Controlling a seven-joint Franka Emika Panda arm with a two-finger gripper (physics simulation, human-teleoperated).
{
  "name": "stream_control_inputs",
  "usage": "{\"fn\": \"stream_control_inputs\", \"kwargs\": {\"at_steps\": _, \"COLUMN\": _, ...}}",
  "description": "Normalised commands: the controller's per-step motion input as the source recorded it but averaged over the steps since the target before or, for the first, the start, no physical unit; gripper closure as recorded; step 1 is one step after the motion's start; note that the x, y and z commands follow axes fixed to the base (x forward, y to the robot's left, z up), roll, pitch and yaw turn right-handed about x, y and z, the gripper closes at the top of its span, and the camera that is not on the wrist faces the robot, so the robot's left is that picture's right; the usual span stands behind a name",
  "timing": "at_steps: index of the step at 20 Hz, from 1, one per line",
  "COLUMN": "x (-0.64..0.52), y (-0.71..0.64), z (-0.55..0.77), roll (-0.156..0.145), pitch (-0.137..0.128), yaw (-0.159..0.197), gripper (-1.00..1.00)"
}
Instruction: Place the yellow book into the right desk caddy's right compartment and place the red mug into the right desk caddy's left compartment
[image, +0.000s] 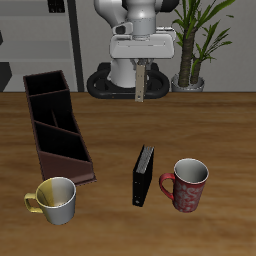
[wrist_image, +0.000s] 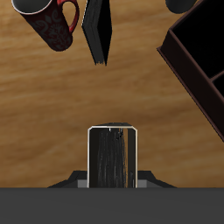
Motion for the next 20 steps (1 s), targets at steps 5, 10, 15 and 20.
{"fn": "stream_control_inputs", "kwargs": {"at_steps": 5, "x": -0.35, "y": -0.8, "z": 0.25, "roll": 0.088, "pitch": 0.04, "yaw": 0.01, "gripper": 1.0}}
{"fn": "stream_control_inputs", "kwargs": {"at_steps": 10, "x": -0.42, "y": -0.87, "z": 0.28, "roll": -0.014, "pitch": -0.052, "yaw": 0.031, "gripper": 1.0}}
{"fn": "stream_control_inputs", "kwargs": {"at_steps": 15, "x": -0.09, "y": -0.51, "z": 0.04, "roll": 0.019, "pitch": 0.054, "yaw": 0.016, "gripper": 1.0}}
{"fn": "stream_control_inputs", "kwargs": {"at_steps": 20, "x": -0.17, "y": -0.76, "z": 0.22, "roll": -0.056, "pitch": 0.006, "yaw": -0.046, "gripper": 1.0}}
